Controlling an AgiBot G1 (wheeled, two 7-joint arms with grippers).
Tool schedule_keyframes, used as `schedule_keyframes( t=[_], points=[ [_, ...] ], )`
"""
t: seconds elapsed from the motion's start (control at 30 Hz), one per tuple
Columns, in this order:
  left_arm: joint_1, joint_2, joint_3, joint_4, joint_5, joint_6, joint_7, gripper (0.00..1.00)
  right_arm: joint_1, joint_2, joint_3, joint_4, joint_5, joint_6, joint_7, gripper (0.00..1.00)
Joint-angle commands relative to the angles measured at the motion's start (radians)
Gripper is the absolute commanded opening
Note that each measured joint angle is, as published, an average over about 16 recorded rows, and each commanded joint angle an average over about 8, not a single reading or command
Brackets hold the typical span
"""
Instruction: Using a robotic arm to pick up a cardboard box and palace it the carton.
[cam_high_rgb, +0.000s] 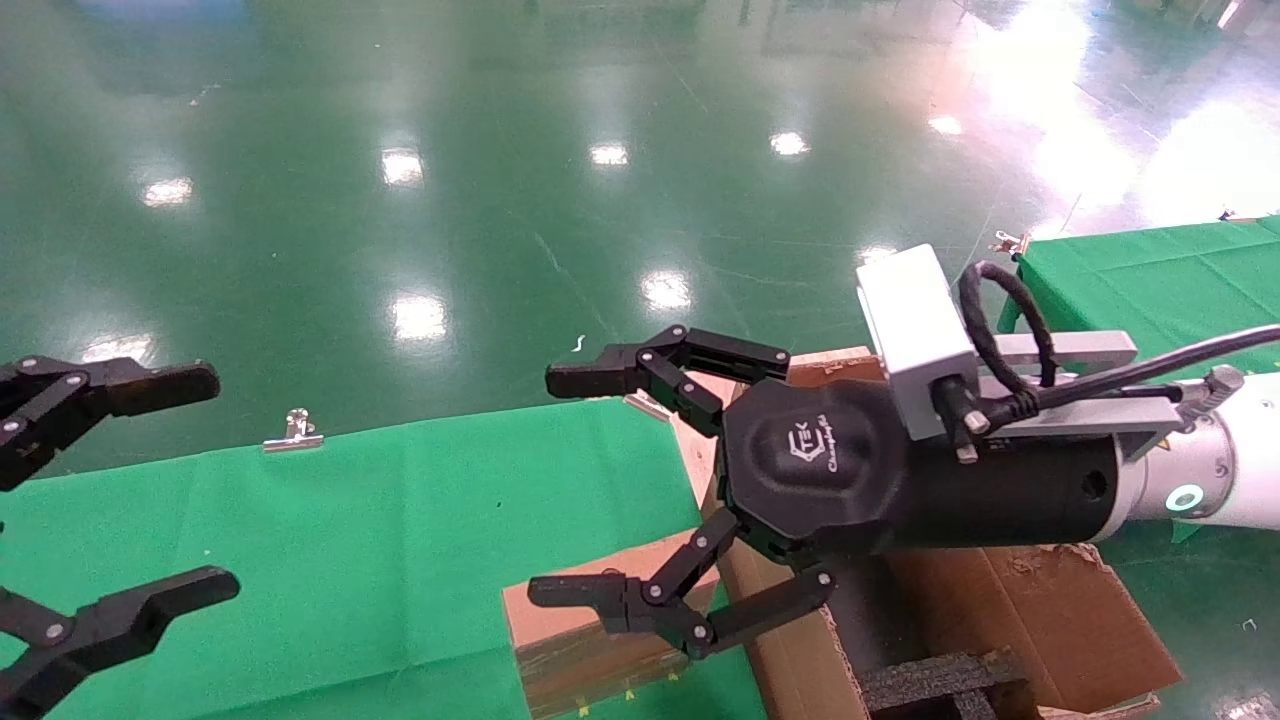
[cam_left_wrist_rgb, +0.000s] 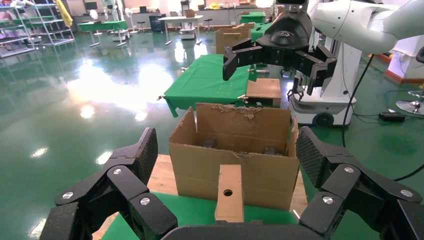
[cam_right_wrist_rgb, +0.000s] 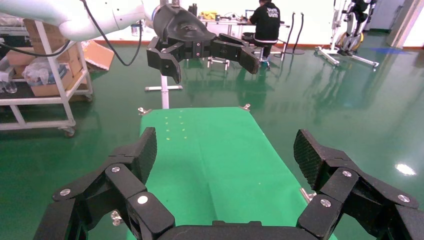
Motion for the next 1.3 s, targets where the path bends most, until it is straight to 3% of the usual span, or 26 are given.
schedule_keyframes(
  t=[0.03, 0.4, 0.43, 0.7, 1.03, 1.3],
  points=[
    [0.0, 0.0, 0.0, 0.0, 0.0, 0.0, 0.0, 1.0, 0.0, 0.0, 0.0, 0.0, 0.0, 0.0, 0.0, 1.0],
    [0.0, 0.0, 0.0, 0.0, 0.0, 0.0, 0.0, 1.0, 0.0, 0.0, 0.0, 0.0, 0.0, 0.0, 0.0, 1.0],
    [0.0, 0.0, 0.0, 0.0, 0.0, 0.0, 0.0, 0.96, 0.0, 0.0, 0.0, 0.0, 0.0, 0.0, 0.0, 1.0],
    [0.0, 0.0, 0.0, 0.0, 0.0, 0.0, 0.0, 0.02, 0.0, 0.0, 0.0, 0.0, 0.0, 0.0, 0.0, 1.0],
    [0.0, 0.0, 0.0, 0.0, 0.0, 0.0, 0.0, 0.0, 0.003, -0.007, -0.005, -0.005, -0.01, 0.004, -0.002, 1.0],
    [0.0, 0.0, 0.0, 0.0, 0.0, 0.0, 0.0, 0.0, 0.083, -0.043, -0.095, -0.051, -0.185, -0.008, 0.022, 1.0]
  ],
)
